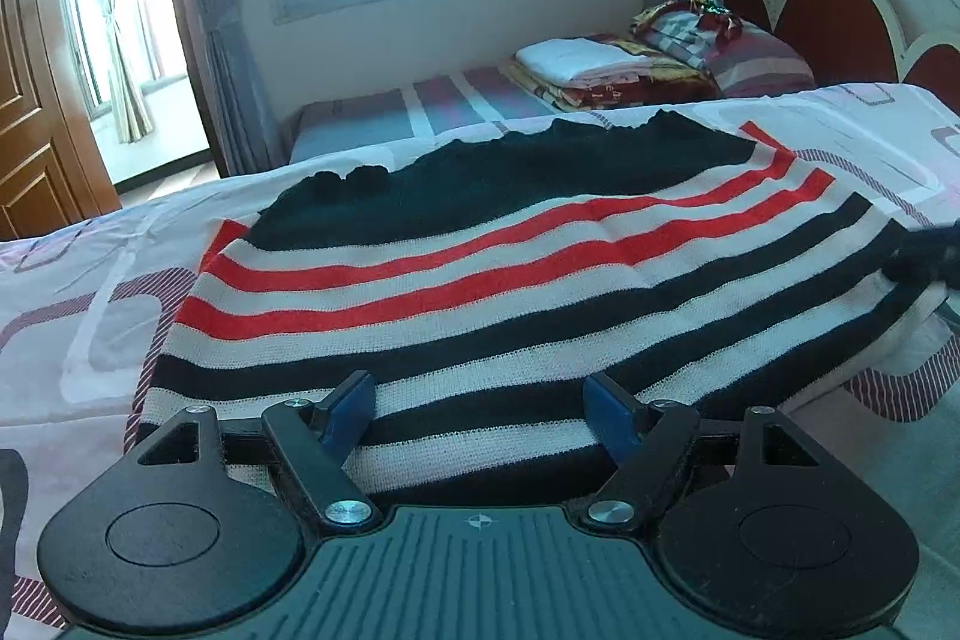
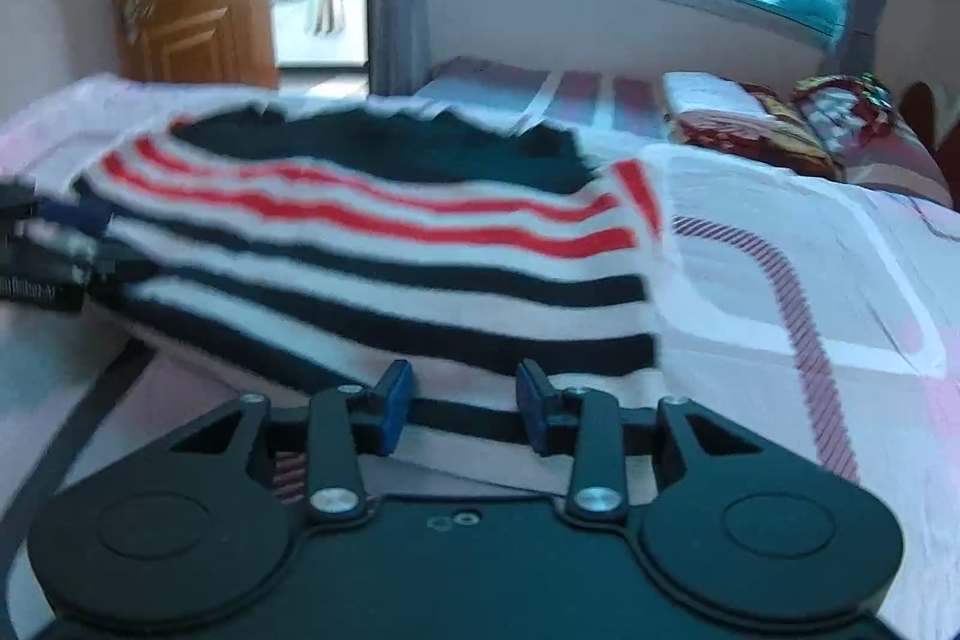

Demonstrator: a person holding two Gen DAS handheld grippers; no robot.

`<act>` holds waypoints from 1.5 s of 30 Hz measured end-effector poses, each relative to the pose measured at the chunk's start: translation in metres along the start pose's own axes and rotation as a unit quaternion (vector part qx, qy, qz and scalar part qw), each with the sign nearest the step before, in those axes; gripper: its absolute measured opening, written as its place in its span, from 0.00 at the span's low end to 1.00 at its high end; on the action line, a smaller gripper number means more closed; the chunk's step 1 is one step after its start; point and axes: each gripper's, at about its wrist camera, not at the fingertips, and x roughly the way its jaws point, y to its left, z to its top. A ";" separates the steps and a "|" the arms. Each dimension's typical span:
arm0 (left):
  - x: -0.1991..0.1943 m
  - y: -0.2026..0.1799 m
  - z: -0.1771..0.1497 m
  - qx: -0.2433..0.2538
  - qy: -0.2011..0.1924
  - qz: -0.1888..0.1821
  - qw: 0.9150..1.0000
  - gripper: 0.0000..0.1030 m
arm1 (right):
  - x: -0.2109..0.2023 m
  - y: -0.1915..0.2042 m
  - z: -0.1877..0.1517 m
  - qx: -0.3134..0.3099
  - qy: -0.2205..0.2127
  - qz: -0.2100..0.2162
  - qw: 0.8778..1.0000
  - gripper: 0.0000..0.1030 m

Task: Fold small clothes

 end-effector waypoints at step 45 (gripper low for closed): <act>-0.006 0.051 -0.015 -0.027 0.046 0.041 0.998 0.83 | 0.018 -0.040 0.008 0.026 0.045 -0.048 0.997 0.27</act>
